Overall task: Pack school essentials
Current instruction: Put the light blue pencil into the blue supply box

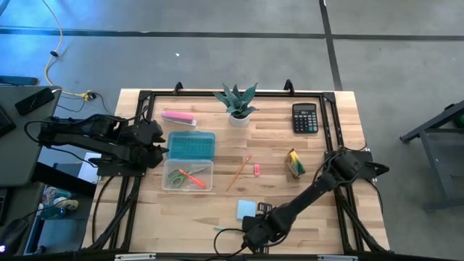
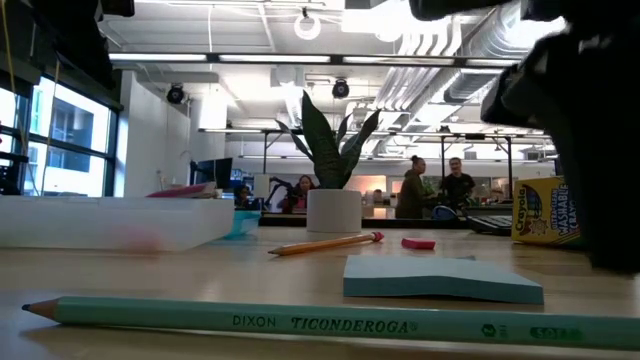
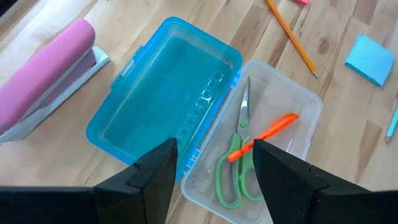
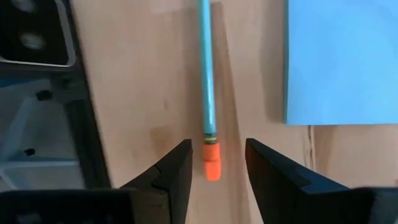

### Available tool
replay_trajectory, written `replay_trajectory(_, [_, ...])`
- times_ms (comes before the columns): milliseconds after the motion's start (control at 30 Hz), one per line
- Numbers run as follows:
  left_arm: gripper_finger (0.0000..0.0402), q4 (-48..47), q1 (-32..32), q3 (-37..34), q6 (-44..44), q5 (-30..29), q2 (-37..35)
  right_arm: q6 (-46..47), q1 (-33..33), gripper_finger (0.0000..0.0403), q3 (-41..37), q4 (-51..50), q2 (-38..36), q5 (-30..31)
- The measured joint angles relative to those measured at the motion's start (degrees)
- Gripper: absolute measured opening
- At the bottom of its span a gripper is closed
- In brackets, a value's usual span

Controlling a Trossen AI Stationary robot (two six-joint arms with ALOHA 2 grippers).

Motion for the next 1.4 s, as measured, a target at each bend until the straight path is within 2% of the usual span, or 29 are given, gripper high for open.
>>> replay_trajectory(433, [0.0197, 0.00, 0.00, 0.00, -3.20, 0.00, 0.01, 3.02, 1.30, 0.0136, 0.26, 0.07, 2.80, 1.04])
replay_trajectory(967, [0.0197, -0.02, 0.00, 0.00, -10.20, 0.02, 1.81, 1.51, 1.46, 0.0013, 0.17, -1.26, 3.64, 3.33])
replay_trajectory(1400, [0.0197, -0.02, -0.02, 0.00, -10.16, 5.11, 4.32, 2.78, 2.41, 0.0006, 0.23, -0.39, 3.12, 4.51])
